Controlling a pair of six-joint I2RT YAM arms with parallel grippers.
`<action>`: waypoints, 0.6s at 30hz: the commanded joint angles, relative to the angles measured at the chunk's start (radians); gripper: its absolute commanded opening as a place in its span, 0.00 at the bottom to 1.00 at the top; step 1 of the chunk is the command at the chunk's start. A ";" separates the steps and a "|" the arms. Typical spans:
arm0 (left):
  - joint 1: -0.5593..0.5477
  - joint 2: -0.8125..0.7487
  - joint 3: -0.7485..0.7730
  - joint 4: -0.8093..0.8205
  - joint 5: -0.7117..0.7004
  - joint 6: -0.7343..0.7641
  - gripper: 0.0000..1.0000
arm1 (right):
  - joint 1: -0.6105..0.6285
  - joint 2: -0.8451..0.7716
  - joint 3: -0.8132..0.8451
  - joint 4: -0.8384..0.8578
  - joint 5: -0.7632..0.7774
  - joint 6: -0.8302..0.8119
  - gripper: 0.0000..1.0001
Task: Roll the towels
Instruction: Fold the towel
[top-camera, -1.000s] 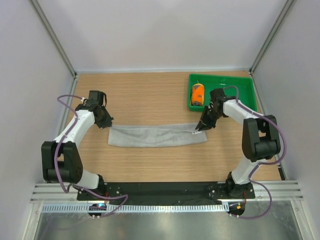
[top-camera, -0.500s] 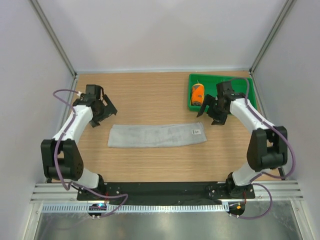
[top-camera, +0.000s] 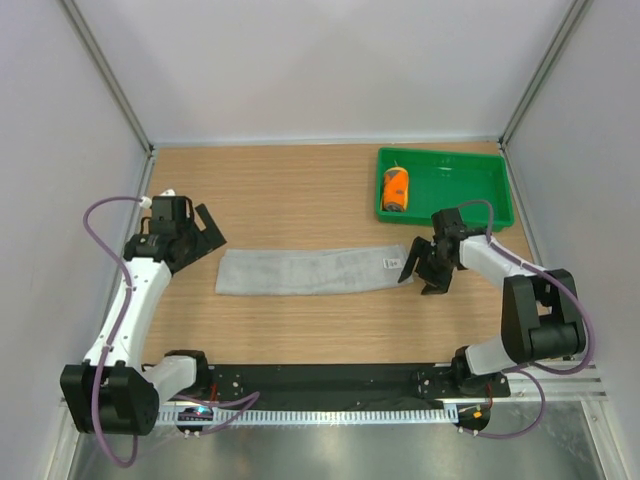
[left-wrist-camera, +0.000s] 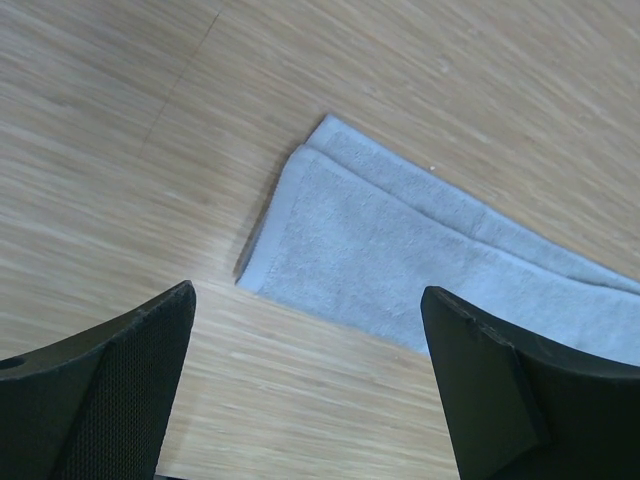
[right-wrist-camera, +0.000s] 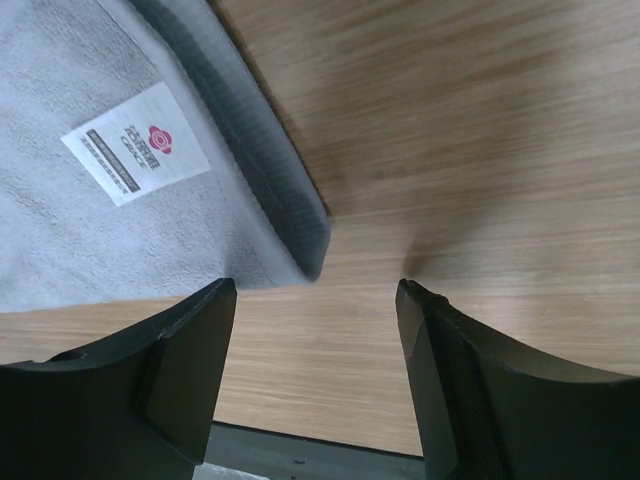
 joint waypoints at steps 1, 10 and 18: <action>0.005 -0.046 -0.042 -0.006 -0.004 0.064 0.94 | 0.001 0.020 0.018 0.092 -0.015 0.002 0.72; 0.005 -0.044 -0.079 0.009 0.017 0.079 0.93 | -0.001 0.080 0.029 0.120 -0.009 0.002 0.43; 0.005 -0.063 -0.082 0.004 0.037 0.087 0.92 | -0.001 -0.038 0.031 0.070 0.060 -0.003 0.01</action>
